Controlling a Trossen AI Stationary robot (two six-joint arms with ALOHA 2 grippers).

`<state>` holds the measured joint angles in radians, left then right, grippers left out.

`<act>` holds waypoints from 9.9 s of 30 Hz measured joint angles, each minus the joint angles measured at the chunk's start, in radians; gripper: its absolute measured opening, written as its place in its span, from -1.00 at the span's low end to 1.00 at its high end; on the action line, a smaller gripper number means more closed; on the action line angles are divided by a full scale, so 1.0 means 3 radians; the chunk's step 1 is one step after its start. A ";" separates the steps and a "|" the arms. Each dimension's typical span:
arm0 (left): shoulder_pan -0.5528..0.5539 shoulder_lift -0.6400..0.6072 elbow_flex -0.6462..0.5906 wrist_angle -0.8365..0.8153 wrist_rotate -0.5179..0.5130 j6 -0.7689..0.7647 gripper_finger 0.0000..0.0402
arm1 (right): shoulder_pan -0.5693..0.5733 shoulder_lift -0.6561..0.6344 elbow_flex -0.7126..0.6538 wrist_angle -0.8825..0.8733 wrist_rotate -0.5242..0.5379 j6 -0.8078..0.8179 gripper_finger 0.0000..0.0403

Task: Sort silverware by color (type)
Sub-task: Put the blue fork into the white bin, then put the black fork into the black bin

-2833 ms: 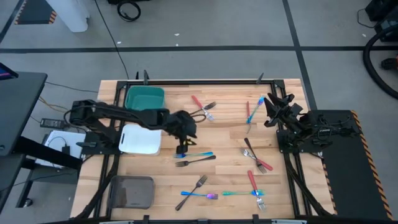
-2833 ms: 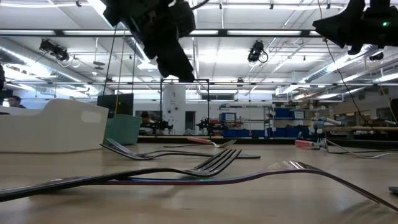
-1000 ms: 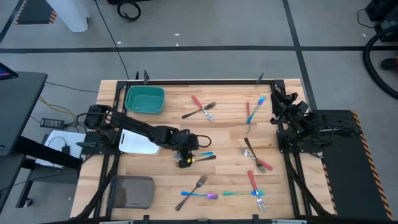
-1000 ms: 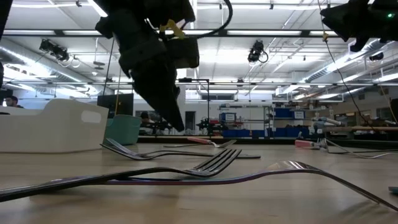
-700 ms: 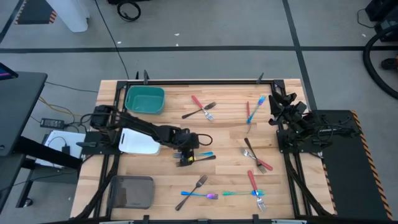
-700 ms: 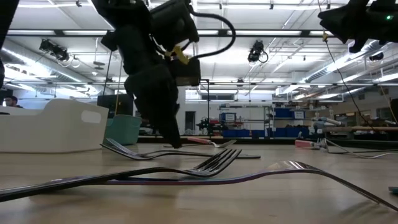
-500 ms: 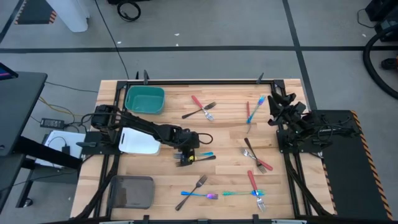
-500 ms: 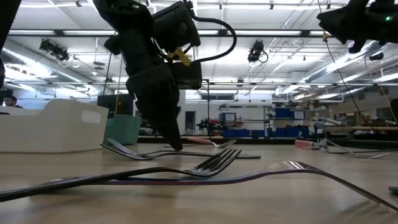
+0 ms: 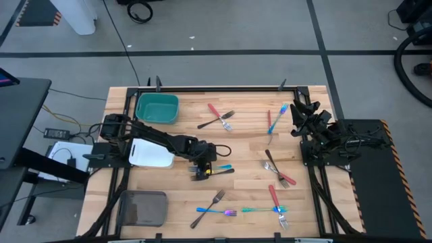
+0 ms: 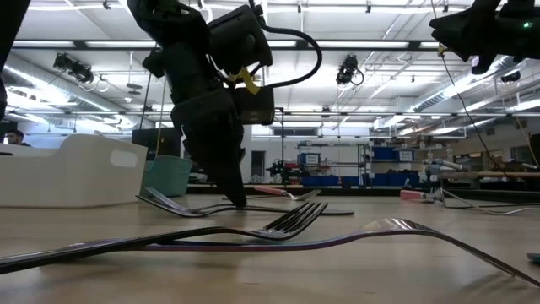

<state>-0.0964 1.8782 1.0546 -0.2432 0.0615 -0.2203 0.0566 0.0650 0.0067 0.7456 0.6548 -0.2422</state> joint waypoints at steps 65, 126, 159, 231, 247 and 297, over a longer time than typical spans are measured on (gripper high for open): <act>0.0294 -0.1148 -0.0010 -0.1237 -0.0327 0.0160 -0.88 | 0.0000 0.0000 0.0000 0.0048 0.0031 -0.0211 -0.26; 0.0378 -0.2510 -0.1392 -0.2272 -0.0574 -0.0684 -0.85 | 0.0000 0.0000 -0.0001 0.0031 0.0023 -0.0157 -0.26; 0.0465 -0.2509 -0.0532 -0.1876 -0.0665 -0.0587 -0.46 | 0.0000 0.0000 -0.0001 -0.0085 -0.0175 0.0204 -0.26; -0.0024 -0.1864 -0.0514 -0.0752 -0.0004 0.0090 -0.46 | 0.0509 0.2558 0.2012 -0.5475 -0.1429 0.4542 -0.26; -0.0024 -0.1864 -0.0514 -0.0744 -0.0061 0.0192 -0.46 | 0.0858 0.3502 0.1926 -0.5168 -0.1990 0.5110 -0.26; -0.0024 -0.1863 -0.0514 -0.0575 -0.0064 0.0195 -0.46 | 0.0893 0.4245 0.1916 -0.4902 -0.1859 0.4694 -0.91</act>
<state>-0.1036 1.3193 0.9005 -0.4156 0.0424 -0.1617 0.3244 1.3385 0.5816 -0.7250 0.0971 1.1660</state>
